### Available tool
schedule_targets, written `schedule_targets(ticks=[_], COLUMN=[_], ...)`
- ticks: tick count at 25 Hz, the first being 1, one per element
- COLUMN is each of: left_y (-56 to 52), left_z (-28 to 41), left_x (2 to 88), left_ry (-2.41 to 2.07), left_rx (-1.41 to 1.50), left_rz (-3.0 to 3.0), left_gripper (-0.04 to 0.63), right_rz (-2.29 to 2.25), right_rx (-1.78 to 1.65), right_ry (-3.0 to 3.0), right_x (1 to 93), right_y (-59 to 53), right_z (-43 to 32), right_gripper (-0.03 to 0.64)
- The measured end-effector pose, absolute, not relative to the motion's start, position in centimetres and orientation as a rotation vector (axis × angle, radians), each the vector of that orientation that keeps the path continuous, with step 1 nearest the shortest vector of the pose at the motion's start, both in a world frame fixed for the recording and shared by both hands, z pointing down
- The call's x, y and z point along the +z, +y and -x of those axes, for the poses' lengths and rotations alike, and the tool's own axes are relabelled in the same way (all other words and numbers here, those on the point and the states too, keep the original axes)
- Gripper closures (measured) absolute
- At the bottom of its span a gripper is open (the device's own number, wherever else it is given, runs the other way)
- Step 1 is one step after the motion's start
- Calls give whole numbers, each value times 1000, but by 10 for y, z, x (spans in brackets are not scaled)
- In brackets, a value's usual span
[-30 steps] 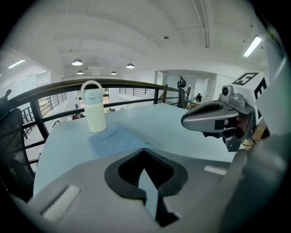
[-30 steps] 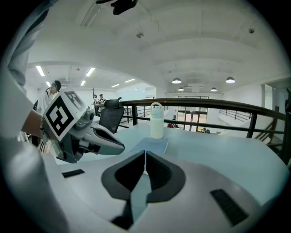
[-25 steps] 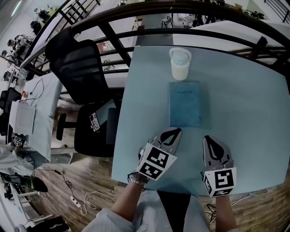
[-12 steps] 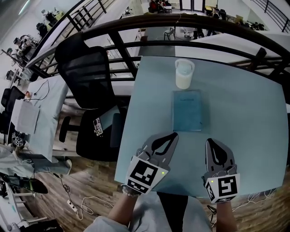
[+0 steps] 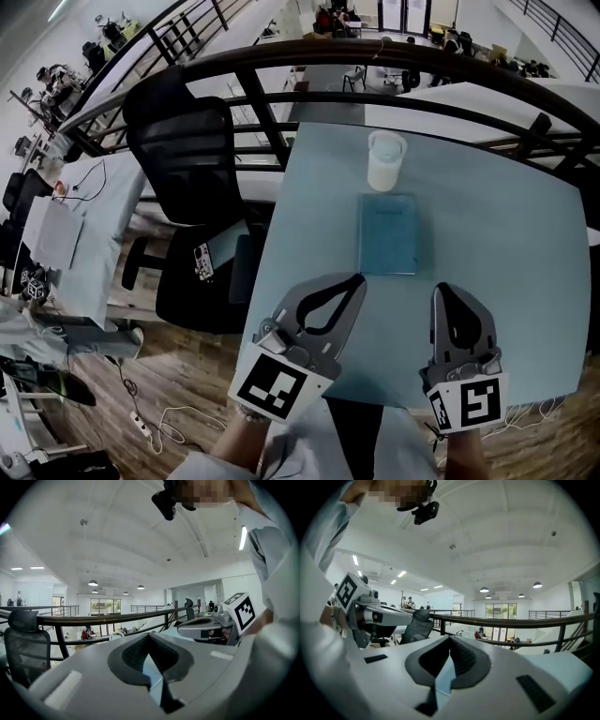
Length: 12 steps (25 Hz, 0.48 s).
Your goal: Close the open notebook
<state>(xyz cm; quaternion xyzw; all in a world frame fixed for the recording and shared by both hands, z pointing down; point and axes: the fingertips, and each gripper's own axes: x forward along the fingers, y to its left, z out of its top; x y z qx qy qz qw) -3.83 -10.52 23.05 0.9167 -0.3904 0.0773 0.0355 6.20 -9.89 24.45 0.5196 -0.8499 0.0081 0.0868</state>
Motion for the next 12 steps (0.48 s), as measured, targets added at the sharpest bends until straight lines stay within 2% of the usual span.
schedule_targets(ticks=[12], left_y=[-89], left_z=[47], left_x=[200], left_ry=[-1209], left_rx=[217], left_rz=[-2871], left_gripper=[592], right_rz=[-1561], right_rx=[-88], right_ry=[-2598], right_x=[198], right_y=[-92], right_z=[-51], right_gripper=[615])
